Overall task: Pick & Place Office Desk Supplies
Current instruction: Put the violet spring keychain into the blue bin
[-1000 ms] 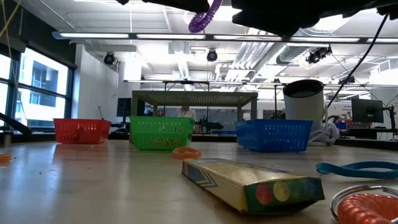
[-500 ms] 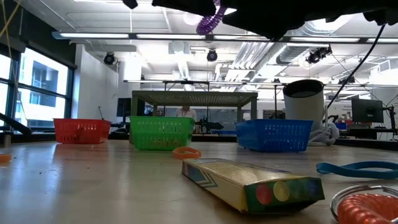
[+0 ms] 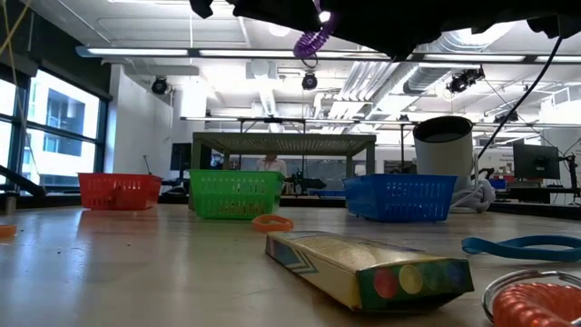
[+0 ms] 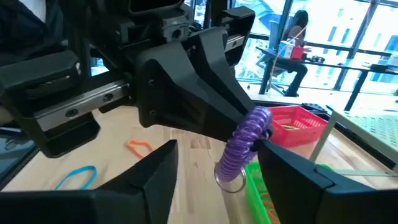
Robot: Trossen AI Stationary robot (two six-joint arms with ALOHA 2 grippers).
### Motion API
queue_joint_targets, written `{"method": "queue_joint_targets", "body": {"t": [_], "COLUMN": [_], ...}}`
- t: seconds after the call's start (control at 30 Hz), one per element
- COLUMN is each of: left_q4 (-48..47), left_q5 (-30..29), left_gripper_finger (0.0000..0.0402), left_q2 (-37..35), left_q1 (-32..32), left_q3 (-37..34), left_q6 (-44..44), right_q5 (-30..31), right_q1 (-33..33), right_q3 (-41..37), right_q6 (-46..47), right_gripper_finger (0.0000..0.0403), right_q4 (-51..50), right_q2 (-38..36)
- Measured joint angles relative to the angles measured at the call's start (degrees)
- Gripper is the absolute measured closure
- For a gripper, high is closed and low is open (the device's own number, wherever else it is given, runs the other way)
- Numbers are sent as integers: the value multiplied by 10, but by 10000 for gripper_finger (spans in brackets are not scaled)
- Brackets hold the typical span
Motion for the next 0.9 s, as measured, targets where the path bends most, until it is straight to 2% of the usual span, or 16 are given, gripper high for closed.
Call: {"method": "queue_joint_targets", "body": {"t": [0.13, 0.4, 0.67, 0.9], "left_q4": [1, 2, 12, 23], "left_q5": [5, 10, 26, 67], "left_gripper_finger": [397, 397, 389, 331], "left_q2": [0, 0, -1, -1], "left_q1": [-1, -4, -6, -7], "left_q3": [0, 0, 1, 1], "left_q6": [0, 2, 44, 102], "right_q5": [1, 6, -2, 0], "right_q1": [0, -1, -2, -1], "right_q3": [0, 0, 0, 0], "right_q6": [-1, -2, 0, 12], "right_gripper_finger": [248, 384, 391, 391], "right_q4": [-3, -11, -30, -41], "right_q2": [0, 0, 0, 0]}}
